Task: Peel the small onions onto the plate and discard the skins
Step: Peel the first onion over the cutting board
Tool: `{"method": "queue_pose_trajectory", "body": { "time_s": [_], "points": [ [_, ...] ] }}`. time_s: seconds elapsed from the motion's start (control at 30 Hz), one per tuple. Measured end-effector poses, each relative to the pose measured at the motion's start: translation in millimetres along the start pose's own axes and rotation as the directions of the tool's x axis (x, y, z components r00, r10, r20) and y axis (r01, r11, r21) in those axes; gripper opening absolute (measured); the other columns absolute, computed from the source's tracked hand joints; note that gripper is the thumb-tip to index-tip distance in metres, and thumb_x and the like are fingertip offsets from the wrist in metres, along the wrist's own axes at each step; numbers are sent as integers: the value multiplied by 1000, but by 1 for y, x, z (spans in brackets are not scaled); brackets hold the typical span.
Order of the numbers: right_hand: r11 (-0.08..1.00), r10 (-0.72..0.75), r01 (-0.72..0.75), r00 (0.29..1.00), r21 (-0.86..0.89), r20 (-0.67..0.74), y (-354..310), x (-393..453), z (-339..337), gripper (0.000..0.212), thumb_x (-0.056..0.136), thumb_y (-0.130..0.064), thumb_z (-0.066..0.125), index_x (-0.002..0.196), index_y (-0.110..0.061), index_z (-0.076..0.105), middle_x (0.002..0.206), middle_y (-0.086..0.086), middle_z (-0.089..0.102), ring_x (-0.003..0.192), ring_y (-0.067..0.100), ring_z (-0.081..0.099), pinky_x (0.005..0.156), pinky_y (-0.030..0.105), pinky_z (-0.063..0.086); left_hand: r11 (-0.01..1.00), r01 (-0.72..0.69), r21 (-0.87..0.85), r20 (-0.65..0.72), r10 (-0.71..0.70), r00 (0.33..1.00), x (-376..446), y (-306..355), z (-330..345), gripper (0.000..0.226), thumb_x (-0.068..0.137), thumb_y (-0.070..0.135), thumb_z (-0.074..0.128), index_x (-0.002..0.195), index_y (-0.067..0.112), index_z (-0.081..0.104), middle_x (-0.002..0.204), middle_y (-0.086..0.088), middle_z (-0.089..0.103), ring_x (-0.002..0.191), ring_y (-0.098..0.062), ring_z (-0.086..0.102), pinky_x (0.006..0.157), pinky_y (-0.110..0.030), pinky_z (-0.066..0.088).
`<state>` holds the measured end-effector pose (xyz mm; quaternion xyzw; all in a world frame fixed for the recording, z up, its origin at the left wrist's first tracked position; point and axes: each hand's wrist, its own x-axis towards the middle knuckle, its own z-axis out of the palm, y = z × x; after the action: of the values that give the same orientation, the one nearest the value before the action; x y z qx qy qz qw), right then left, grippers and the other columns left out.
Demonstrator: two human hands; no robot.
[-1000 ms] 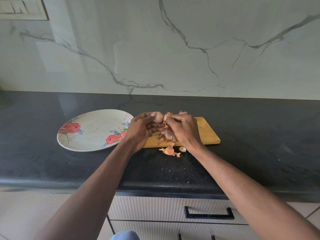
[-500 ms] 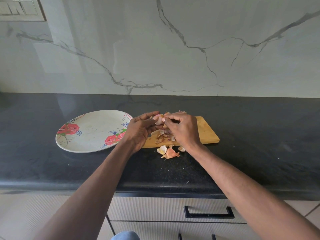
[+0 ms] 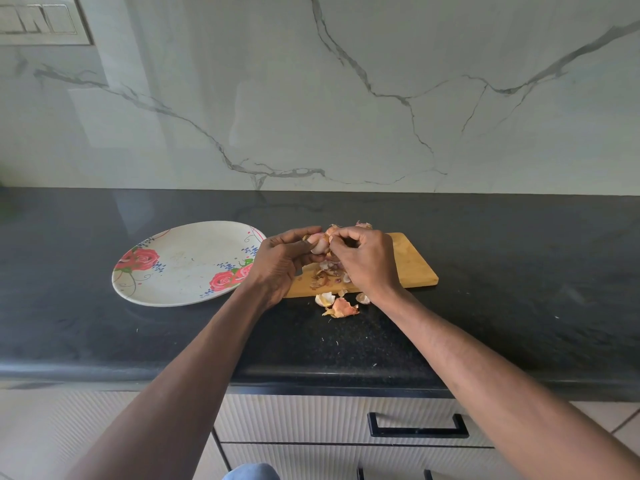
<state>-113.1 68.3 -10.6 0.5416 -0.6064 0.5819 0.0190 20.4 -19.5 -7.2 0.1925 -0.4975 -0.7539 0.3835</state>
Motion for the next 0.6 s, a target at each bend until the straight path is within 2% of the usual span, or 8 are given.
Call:
{"method": "queue_pose_trajectory", "body": {
  "time_s": [0.07,0.23,0.47,0.5,0.6],
  "points": [
    [1000,-2,2,1000,3,17,-2,0,0,10,89,-12,72,85,-11,81,72,-4,74,65,9,67,56,18,51,1000,3,-8,-11,-3,1000,-2,2,1,23,93,-13,52,105,-4,69,92,-18,73,69,-20,73,51,-18,52],
    [999,21,-21,1000,34,-11,1,-1,0,9,87,-11,76,94,-7,80,78,-8,73,76,9,70,64,19,57,1000,12,23,-5,-12,1000,-1,1,-1,24,94,-13,51,107,-4,70,99,-20,71,70,-19,73,50,-18,52],
    [997,65,-64,998,36,-7,2,-1,1,12,88,-20,75,89,-8,80,76,-9,72,71,4,68,55,14,52,999,-7,49,43,5,999,5,-5,-5,28,91,-13,55,97,2,77,101,-18,75,87,-24,72,75,-30,62],
    [997,73,-72,997,31,-7,2,-1,1,13,89,-20,75,90,-8,80,77,-7,74,71,4,68,55,15,52,999,-8,49,40,6,999,4,-5,-5,27,91,-13,54,97,1,77,100,-18,75,86,-23,73,75,-30,62],
    [998,69,-69,998,6,-11,0,0,1,11,91,-18,72,90,-11,81,75,-7,74,71,13,68,57,28,55,999,-12,33,15,12,1000,3,-4,-3,24,92,-13,54,100,-2,73,95,-16,75,82,-21,73,72,-28,62]
  ]
}}
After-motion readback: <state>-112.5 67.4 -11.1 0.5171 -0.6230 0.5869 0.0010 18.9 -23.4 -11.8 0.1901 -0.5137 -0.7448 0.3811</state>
